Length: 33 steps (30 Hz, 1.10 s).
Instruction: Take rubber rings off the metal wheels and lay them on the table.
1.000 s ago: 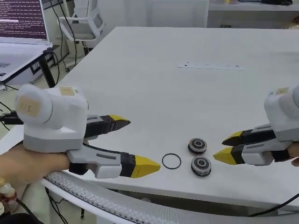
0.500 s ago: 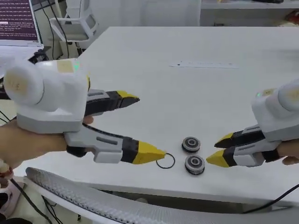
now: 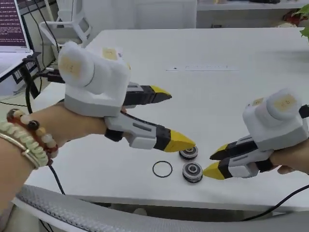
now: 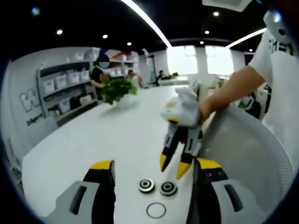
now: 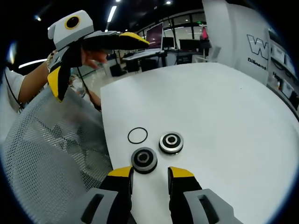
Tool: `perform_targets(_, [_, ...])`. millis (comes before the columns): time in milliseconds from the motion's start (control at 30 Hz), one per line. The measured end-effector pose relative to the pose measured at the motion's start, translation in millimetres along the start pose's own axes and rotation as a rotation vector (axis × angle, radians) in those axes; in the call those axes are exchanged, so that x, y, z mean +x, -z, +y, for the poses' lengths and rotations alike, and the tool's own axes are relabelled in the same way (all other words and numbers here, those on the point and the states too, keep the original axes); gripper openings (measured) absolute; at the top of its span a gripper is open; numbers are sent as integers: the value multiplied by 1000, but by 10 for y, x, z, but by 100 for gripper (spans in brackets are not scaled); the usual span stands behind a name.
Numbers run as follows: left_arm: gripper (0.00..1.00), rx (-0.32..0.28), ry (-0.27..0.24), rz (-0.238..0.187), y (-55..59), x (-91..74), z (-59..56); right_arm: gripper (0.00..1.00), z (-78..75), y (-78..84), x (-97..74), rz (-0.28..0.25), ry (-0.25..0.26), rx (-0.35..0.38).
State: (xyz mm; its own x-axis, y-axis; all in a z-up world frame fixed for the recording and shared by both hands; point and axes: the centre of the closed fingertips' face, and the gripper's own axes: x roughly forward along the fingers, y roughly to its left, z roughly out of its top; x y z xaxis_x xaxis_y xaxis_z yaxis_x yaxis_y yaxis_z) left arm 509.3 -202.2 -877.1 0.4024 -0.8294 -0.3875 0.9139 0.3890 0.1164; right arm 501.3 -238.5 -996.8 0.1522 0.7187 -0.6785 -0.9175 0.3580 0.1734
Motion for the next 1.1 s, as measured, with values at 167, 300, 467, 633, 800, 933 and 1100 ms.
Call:
perform_targets(167, [60, -50, 37, 32, 280, 248, -42, 27, -66, 41, -7, 7, 22, 18])
perform_targets(300, [53, -60, 57, 123, 553, 357, -100, 26, -23, 77, 26, 20, 7, 9])
perform_targets(467, [49, -28, 121, 160, 669, 464, -240, 29, -15, 94, 79, 25, -11, 5])
perform_targets(633, [37, -63, 112, 144, 737, 519, -226, 30, 35, 93, 123, 16, -25, -12])
perform_targets(800, [31, -2, 102, 193, 872, 561, -203, 27, 50, 97, 172, 24, -24, -16])
perform_targets(933, [25, -34, 113, 174, 875, 609, -228, 24, 61, 70, 204, 14, -26, -18])
perform_targets(1100, [17, -72, 119, 181, 937, 633, -280, 22, 63, 115, 225, 34, -24, -50])
